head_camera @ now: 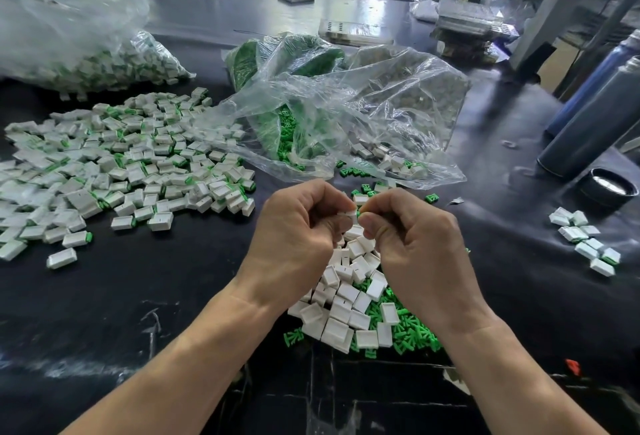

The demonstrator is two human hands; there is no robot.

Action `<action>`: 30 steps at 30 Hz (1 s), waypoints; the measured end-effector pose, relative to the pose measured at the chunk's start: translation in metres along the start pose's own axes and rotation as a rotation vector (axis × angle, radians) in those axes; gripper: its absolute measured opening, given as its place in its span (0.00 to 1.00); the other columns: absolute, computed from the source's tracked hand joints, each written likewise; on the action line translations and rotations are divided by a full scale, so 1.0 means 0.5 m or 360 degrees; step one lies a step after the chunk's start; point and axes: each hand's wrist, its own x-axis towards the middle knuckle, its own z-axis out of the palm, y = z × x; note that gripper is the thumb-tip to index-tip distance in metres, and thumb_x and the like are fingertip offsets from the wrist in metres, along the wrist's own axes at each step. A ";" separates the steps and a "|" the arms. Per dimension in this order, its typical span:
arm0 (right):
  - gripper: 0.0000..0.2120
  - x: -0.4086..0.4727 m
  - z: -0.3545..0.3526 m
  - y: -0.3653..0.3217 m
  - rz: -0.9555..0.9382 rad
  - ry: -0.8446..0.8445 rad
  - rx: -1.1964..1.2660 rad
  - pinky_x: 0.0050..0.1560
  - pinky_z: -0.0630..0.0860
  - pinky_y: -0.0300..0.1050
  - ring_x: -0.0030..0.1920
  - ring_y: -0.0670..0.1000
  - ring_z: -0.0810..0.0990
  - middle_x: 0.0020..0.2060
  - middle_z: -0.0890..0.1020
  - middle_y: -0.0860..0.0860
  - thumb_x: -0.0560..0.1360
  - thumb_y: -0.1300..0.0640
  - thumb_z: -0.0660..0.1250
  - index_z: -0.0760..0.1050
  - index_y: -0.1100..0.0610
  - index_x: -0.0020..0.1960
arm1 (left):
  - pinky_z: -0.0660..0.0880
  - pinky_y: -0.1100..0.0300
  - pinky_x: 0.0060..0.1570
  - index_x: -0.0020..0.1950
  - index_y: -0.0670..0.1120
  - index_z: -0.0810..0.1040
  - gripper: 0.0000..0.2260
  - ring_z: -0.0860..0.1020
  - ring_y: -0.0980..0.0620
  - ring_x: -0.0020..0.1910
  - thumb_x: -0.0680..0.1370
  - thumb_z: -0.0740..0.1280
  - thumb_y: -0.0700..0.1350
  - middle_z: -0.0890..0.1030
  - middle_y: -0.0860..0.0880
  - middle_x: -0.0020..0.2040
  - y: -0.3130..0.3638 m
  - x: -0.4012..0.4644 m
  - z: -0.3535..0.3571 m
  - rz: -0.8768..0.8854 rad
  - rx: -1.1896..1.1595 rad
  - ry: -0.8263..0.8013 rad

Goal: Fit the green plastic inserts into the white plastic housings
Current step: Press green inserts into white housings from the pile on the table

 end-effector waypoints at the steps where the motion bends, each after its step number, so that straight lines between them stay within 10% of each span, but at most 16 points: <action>1: 0.05 0.000 0.000 0.000 -0.0006 0.0000 -0.0010 0.36 0.70 0.34 0.35 0.44 0.77 0.34 0.80 0.42 0.77 0.64 0.74 0.82 0.55 0.46 | 0.76 0.68 0.37 0.43 0.49 0.83 0.14 0.81 0.61 0.33 0.75 0.72 0.29 0.84 0.54 0.37 0.001 0.000 0.000 0.0001 0.0013 -0.0002; 13: 0.06 -0.001 0.008 0.004 0.0011 0.0002 -0.0027 0.35 0.69 0.33 0.34 0.45 0.77 0.33 0.80 0.43 0.77 0.64 0.74 0.82 0.54 0.45 | 0.78 0.64 0.35 0.43 0.50 0.83 0.13 0.81 0.60 0.33 0.75 0.72 0.30 0.84 0.55 0.35 -0.001 0.004 -0.001 0.0031 0.0159 -0.0017; 20: 0.08 0.002 0.011 0.002 0.0307 0.0083 0.0680 0.29 0.76 0.45 0.29 0.50 0.76 0.34 0.83 0.55 0.79 0.65 0.72 0.84 0.55 0.43 | 0.81 0.60 0.38 0.47 0.42 0.84 0.05 0.81 0.50 0.34 0.77 0.73 0.32 0.85 0.45 0.39 -0.004 0.008 0.006 -0.0089 -0.0272 0.0038; 30: 0.33 0.003 0.024 -0.008 0.0623 -0.0215 0.0996 0.25 0.69 0.44 0.27 0.52 0.74 0.31 0.81 0.56 0.81 0.32 0.53 0.83 0.53 0.36 | 0.80 0.53 0.54 0.49 0.44 0.82 0.02 0.83 0.44 0.44 0.78 0.72 0.39 0.84 0.38 0.49 0.003 0.001 0.014 -0.0162 -0.0535 -0.0207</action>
